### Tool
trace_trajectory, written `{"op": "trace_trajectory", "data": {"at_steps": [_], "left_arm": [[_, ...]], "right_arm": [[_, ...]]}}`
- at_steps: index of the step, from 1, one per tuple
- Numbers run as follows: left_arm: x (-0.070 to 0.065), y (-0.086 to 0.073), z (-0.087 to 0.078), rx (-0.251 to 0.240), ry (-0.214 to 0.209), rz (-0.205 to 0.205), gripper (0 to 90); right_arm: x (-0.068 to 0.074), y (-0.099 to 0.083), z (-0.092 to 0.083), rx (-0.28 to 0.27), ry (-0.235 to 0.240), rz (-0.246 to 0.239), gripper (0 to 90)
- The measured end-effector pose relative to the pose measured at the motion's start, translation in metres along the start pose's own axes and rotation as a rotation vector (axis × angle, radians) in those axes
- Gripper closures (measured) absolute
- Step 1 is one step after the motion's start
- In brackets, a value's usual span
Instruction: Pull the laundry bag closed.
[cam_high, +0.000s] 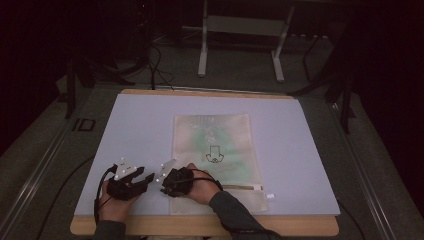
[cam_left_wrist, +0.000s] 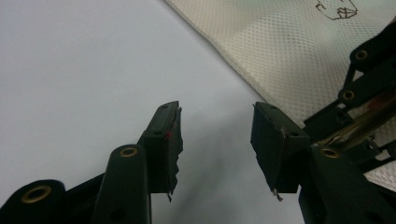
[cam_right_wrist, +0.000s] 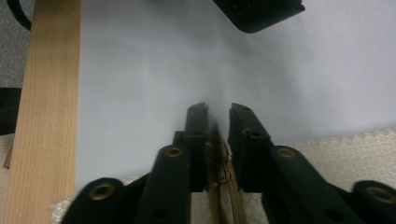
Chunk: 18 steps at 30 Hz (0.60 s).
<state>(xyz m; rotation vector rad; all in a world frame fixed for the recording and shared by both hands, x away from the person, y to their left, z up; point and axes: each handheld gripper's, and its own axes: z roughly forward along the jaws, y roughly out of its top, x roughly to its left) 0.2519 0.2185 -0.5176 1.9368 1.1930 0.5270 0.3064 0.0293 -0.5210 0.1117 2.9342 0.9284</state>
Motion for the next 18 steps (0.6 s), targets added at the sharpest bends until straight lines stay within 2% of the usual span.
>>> {"op": "trace_trajectory", "data": {"at_steps": [7, 10, 18], "left_arm": [[0.0, 0.0, 0.0, 0.001, -0.001, 0.002, 51.8], [0.0, 0.0, 0.001, 0.003, -0.001, 0.003, 51.7], [-0.001, 0.0, 0.001, 0.005, -0.003, 0.003, 51.6]], "right_arm": [[0.001, 0.001, -0.002, -0.001, -0.009, -0.004, 81.4], [0.0, 0.0, -0.006, -0.036, 0.0, 0.011, 81.4], [0.001, -0.001, -0.014, -0.07, -0.001, 0.016, 81.1]]}}
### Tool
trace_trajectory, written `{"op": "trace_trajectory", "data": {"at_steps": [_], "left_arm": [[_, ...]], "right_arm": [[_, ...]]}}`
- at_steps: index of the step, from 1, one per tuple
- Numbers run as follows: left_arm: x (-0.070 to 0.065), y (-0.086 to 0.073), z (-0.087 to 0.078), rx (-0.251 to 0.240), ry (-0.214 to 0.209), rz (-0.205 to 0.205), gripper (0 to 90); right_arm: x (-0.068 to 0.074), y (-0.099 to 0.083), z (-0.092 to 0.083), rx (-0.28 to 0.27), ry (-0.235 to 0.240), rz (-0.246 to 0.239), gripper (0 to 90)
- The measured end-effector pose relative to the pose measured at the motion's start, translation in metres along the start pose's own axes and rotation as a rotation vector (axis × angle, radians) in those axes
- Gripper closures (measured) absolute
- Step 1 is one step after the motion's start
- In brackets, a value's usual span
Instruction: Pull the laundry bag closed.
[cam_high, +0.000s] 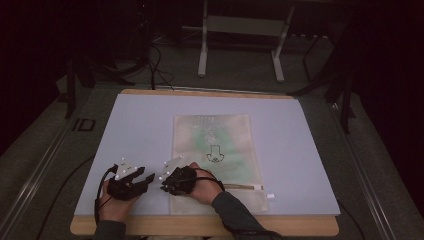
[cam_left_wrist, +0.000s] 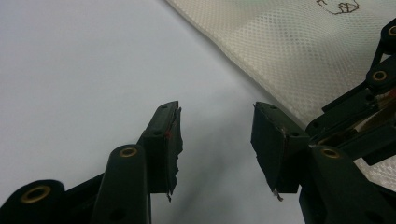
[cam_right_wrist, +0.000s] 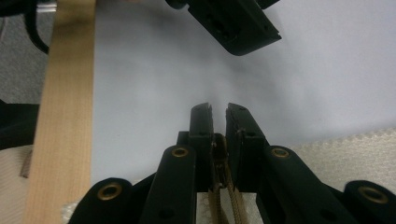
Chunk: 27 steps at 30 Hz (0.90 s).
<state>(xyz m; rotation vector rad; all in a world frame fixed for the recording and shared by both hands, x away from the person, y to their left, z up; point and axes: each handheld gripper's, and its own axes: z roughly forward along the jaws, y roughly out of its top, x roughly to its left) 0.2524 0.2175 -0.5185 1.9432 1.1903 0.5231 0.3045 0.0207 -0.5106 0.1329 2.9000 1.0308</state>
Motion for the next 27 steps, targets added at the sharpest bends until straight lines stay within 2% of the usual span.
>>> {"op": "trace_trajectory", "data": {"at_steps": [9, 18, 27], "left_arm": [[0.0, 0.0, 0.0, 0.004, -0.003, 0.002, 51.6], [-0.001, 0.0, 0.002, 0.014, -0.009, 0.008, 51.5], [-0.004, 0.0, 0.003, 0.016, -0.011, 0.014, 51.6]], "right_arm": [[0.0, -0.003, -0.004, -0.011, -0.006, 0.0, 81.1], [0.0, -0.013, -0.018, -0.029, -0.012, 0.005, 80.2], [-0.003, -0.028, -0.025, 0.007, -0.001, 0.007, 78.1]]}}
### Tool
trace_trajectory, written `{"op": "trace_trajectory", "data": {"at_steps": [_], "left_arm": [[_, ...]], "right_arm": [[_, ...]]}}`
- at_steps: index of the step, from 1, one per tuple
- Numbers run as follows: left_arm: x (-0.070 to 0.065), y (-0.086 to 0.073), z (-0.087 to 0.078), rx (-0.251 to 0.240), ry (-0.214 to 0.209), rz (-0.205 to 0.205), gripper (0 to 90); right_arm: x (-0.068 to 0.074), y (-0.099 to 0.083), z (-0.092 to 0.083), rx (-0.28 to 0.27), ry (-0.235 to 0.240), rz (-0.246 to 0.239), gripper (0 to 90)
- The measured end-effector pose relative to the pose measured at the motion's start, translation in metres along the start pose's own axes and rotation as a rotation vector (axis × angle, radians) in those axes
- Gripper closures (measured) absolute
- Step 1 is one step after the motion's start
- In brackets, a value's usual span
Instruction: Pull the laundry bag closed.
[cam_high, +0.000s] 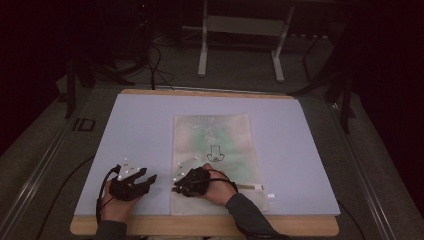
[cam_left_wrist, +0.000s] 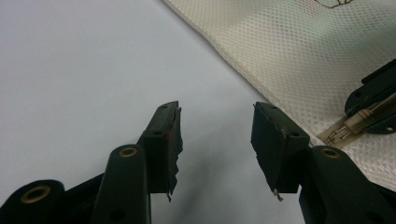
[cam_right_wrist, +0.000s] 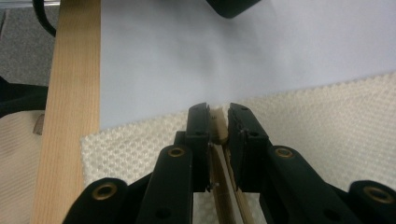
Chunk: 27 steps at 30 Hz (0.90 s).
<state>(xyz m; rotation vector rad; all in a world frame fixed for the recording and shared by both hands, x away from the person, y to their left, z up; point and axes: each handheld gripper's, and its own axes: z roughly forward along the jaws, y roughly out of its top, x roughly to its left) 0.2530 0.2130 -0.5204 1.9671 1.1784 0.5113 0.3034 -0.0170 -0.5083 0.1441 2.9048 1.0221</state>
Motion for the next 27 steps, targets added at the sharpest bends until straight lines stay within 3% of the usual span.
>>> {"op": "trace_trajectory", "data": {"at_steps": [4, 14, 21, 27], "left_arm": [[0.0, 0.0, 0.0, 0.0, -0.002, 0.0, 51.5], [0.0, 0.0, -0.001, -0.004, -0.006, 0.0, 51.7], [0.0, 0.0, -0.001, -0.003, -0.017, 0.008, 52.6], [-0.003, 0.001, -0.003, -0.009, -0.047, 0.028, 56.7]], "right_arm": [[-0.002, -0.002, -0.002, -0.001, 0.008, 0.007, 76.7], [-0.007, 0.006, 0.001, 0.085, 0.05, -0.006, 73.2], [-0.009, 0.008, 0.007, 0.12, 0.078, 0.0, 77.7], [-0.01, 0.006, 0.007, 0.11, 0.077, 0.006, 80.8]]}}
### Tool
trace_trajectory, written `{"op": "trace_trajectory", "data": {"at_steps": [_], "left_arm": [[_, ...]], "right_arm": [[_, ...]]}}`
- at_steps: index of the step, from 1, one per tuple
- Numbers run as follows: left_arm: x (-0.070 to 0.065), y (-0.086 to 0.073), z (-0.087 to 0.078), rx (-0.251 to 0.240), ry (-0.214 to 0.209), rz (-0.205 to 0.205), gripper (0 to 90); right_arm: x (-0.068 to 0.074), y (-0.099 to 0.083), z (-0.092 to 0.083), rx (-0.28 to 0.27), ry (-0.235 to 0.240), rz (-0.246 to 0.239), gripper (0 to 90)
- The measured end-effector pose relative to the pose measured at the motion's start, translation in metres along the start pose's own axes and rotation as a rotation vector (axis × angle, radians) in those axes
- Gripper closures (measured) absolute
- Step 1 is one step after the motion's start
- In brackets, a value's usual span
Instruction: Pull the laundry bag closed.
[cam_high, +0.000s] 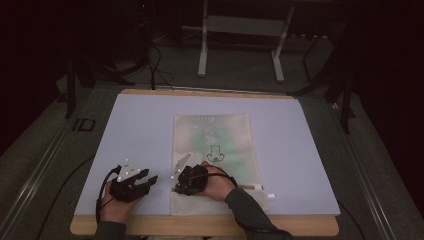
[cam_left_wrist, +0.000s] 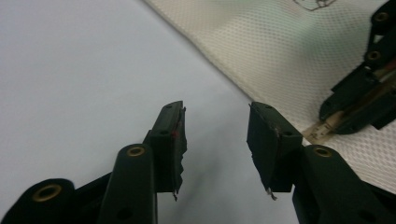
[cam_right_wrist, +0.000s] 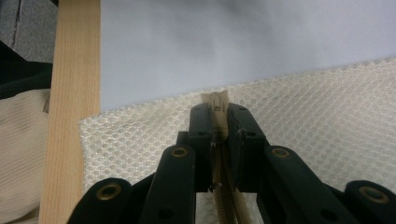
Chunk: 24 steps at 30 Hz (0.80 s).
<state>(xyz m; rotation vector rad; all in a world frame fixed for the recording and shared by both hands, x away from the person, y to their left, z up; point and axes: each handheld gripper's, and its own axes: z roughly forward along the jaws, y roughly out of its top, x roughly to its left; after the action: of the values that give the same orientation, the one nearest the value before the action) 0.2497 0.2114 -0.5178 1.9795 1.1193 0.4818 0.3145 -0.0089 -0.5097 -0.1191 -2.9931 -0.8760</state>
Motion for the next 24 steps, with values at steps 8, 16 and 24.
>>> {"op": "trace_trajectory", "data": {"at_steps": [8, 16, 24], "left_arm": [[-0.004, 0.0, 0.001, -0.002, -0.042, 0.02, 70.3], [-0.017, 0.001, 0.002, 0.01, -0.142, 0.091, 88.7], [-0.021, -0.002, 0.0, 0.017, -0.217, 0.111, 88.7]], "right_arm": [[-0.001, -0.001, 0.001, -0.005, 0.002, 0.004, 80.9], [-0.002, -0.001, 0.002, -0.012, 0.002, 0.008, 80.9], [-0.002, -0.003, 0.002, -0.017, 0.002, 0.011, 80.9]]}}
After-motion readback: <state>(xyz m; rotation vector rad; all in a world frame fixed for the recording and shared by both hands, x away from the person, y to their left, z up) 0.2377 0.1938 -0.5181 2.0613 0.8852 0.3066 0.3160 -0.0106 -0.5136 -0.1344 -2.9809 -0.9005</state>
